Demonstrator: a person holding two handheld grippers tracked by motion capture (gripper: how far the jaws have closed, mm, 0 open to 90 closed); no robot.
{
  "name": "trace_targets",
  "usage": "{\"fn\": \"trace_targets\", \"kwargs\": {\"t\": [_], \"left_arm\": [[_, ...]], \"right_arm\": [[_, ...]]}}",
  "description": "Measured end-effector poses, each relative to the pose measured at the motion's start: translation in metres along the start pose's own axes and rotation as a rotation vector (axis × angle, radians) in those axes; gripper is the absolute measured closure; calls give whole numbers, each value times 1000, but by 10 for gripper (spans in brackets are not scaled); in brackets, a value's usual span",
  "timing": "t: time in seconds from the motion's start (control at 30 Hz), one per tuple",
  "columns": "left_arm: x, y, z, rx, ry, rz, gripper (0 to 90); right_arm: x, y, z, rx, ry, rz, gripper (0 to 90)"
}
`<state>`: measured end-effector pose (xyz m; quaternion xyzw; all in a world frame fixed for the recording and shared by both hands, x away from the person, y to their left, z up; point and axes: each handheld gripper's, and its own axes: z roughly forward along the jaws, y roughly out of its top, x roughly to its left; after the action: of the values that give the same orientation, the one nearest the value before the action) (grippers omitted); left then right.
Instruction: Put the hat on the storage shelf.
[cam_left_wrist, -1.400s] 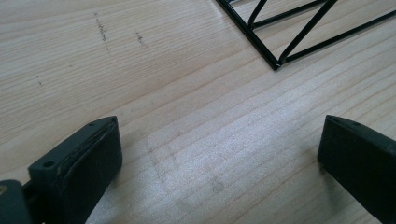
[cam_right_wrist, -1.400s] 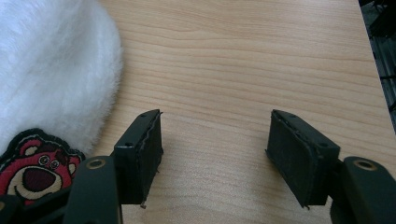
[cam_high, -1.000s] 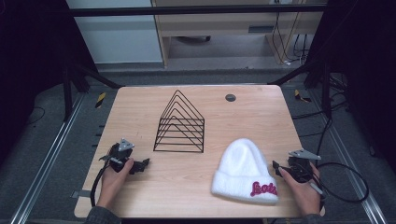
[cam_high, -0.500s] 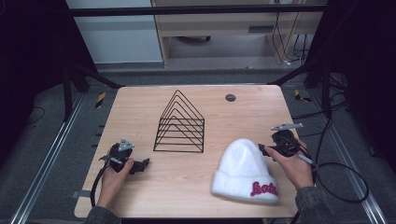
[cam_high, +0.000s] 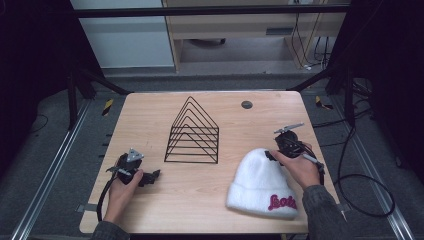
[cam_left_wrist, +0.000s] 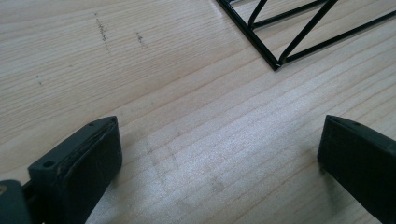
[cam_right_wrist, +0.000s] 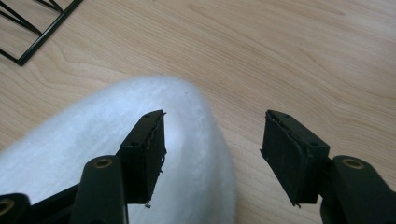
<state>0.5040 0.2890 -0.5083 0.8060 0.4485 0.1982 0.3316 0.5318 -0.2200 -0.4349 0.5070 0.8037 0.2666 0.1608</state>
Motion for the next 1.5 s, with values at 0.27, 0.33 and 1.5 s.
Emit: {"fn": "trace_targets", "kwargs": {"t": [0.27, 0.33, 1.5], "left_arm": [[0, 0, 0, 2, -1, -1, 0], [0, 0, 0, 0, 0, 0, 0], [1, 0, 0, -2, -5, 13, 0]], "right_arm": [[3, 6, 20, 49, 2, 8, 434], [3, 6, 25, 62, -1, 12, 444], [27, -4, -52, -232, 157, -71, 832]]}}
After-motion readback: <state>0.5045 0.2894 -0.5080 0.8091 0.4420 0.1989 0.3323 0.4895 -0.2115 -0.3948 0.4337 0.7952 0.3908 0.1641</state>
